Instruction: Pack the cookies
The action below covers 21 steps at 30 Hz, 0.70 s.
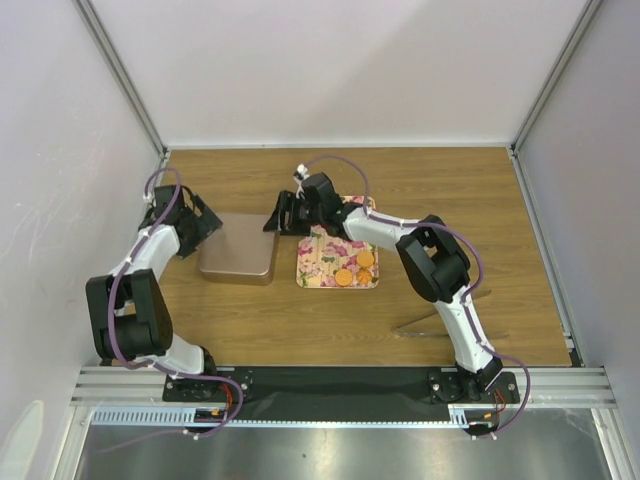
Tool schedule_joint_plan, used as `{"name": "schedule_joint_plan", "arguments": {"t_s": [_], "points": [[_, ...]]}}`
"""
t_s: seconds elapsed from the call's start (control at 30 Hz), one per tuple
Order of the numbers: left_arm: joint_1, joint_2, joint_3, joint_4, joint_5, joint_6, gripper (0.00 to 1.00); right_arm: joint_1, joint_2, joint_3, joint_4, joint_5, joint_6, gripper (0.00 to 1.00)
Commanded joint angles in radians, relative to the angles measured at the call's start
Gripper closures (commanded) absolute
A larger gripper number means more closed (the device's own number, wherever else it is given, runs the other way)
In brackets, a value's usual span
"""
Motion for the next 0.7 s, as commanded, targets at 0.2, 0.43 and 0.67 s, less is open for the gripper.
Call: {"name": "schedule_joint_plan", "arguments": {"t_s": [0.2,0.43,0.67], "points": [[-0.057,-0.261,0.166,-0.037,-0.070,0.082,0.03,-0.064,-0.141,0.162,-0.172,0.038,-0.139,0.29],[-0.294,-0.423,0.227,-0.080,-0.025,0.167,0.02,-0.110,-0.463,-0.064,-0.214,0.166,-0.204,0.26],[-0.486,-0.571,0.169,-0.117,-0.002,0.295,0.02,-0.135,-0.877,-0.405,-0.258,0.434,-0.279,0.19]]}}
